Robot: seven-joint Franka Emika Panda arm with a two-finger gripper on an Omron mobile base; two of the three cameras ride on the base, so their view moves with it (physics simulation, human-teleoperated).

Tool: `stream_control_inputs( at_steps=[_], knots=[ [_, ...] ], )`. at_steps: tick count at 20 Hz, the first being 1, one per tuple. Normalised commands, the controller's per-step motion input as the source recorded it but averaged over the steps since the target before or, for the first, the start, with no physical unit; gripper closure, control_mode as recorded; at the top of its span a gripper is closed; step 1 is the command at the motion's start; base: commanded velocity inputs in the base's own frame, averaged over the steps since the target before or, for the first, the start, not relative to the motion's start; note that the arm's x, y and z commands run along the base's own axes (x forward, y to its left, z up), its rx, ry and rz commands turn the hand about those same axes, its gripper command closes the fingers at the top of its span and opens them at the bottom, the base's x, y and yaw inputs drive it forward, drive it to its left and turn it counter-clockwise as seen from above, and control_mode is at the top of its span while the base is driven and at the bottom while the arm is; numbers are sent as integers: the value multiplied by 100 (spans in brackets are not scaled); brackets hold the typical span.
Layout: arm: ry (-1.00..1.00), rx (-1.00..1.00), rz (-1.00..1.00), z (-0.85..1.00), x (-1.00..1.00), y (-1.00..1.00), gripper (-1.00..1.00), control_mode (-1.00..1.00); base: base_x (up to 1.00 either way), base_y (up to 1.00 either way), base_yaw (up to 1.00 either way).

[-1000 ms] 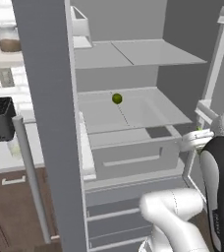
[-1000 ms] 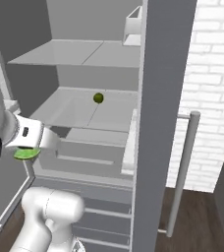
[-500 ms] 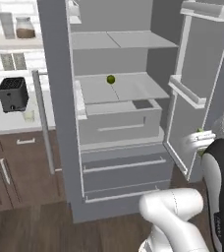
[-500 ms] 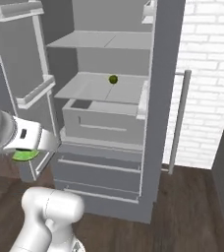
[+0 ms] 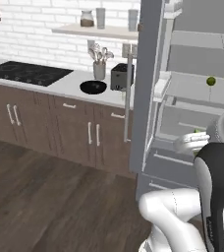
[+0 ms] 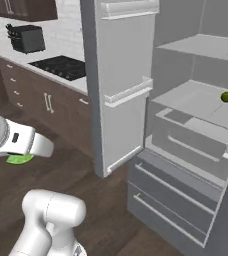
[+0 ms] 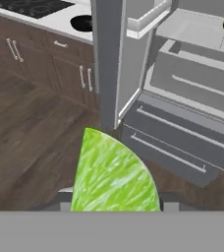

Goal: Grab a lemon wedge from the fridge and one ice cube from the ice bowl, and put them in the glass of lemonade.

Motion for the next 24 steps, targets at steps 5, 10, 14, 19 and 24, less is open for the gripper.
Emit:
stream_control_inputs(
  at_steps=[5,10,14,19,24],
  knots=[
    [0,0,0,0,0,0,100,100,0,23,66],
    [0,0,0,0,0,0,100,100,81,10,23],
    [0,0,0,0,0,0,100,100,100,8,17],
    [0,0,0,0,0,0,100,100,100,19,4],
    [0,0,0,0,0,0,100,100,100,19,-13]
  ],
)
